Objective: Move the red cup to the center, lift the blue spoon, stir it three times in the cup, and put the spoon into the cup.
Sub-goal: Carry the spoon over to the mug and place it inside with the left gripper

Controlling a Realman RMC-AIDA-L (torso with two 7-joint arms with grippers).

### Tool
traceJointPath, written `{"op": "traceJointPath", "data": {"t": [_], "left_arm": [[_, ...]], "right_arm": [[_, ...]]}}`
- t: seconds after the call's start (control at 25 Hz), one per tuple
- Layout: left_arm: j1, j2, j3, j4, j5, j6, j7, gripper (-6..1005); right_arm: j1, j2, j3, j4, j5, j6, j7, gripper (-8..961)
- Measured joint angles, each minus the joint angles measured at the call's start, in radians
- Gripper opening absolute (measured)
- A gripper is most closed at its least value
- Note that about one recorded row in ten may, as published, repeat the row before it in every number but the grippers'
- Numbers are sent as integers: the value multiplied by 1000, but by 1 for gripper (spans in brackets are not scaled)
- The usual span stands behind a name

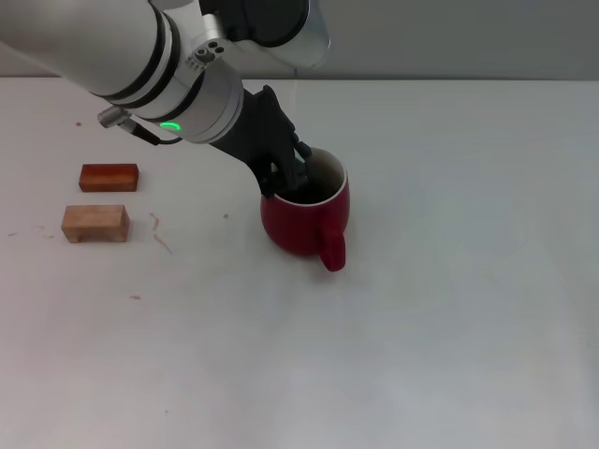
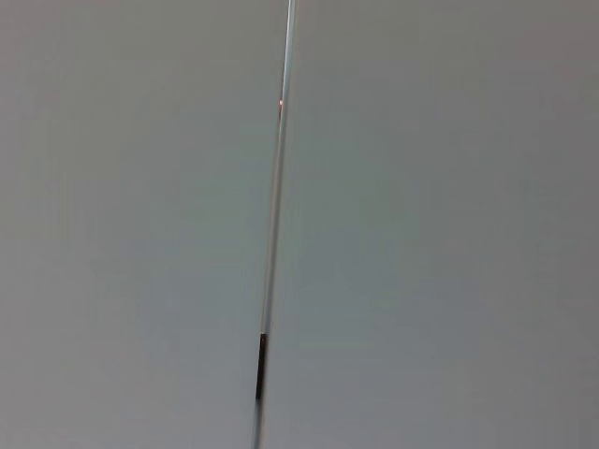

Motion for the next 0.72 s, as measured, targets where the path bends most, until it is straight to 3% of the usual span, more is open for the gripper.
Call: {"op": "traceJointPath", "data": {"t": [0.72], "left_arm": [[8,4,-4,55,115,79,-12,162]], "right_arm": [[-1,0,-1,0,0,-1,0,670]]}}
